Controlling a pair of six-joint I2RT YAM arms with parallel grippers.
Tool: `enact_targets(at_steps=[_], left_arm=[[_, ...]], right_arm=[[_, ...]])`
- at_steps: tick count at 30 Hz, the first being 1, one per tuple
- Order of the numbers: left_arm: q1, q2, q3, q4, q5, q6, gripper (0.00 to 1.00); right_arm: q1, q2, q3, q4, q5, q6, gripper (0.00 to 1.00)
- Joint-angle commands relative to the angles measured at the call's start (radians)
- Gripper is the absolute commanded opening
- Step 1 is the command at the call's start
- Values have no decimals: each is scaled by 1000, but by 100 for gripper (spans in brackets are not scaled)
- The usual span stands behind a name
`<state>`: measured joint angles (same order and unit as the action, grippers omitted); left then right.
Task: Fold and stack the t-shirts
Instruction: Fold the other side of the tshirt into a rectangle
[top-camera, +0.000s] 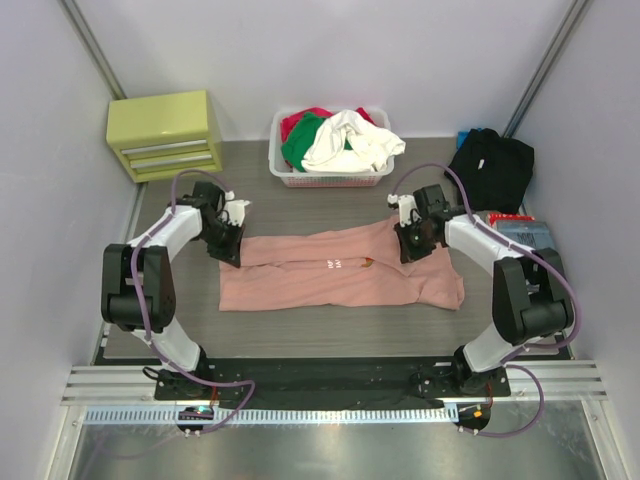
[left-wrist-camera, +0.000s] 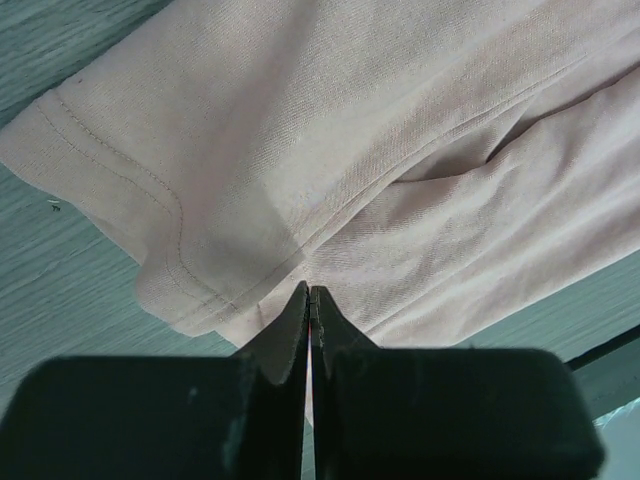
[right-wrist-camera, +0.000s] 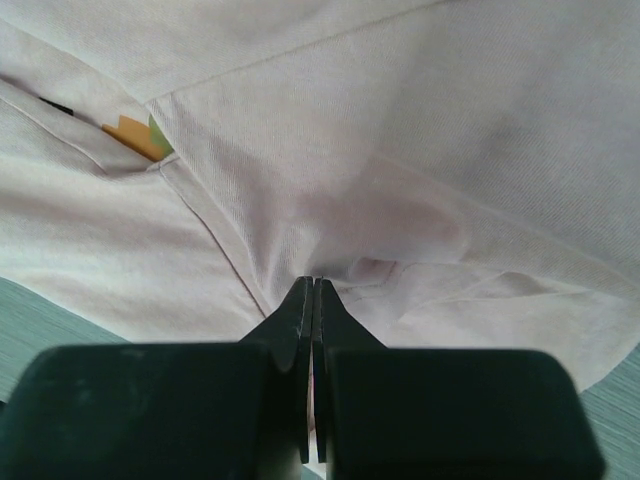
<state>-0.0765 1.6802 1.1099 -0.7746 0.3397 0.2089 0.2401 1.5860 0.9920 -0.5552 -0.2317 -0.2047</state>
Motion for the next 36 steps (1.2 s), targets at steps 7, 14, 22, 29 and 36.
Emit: enact_targets(at_steps=[7,14,22,29,36], left_arm=[[-9,-122,-65,-11,30,11,0],[-43,-223,-114,-35,-30,24,8],[-43,-212,-76,56,-34,6,43],[-68,-100,-53,104,-8,35,41],[-109,-50,-84,136,15,38,41]], right_arm=[[4,-176,-21,-75,-1,-24,1],[5,-233,-64,-104,2,-32,26],[5,-104,2,-9,14,-13,51],[-63,-9,92,41,81,-13,51],[-255,66,171,40,43,-25,49]])
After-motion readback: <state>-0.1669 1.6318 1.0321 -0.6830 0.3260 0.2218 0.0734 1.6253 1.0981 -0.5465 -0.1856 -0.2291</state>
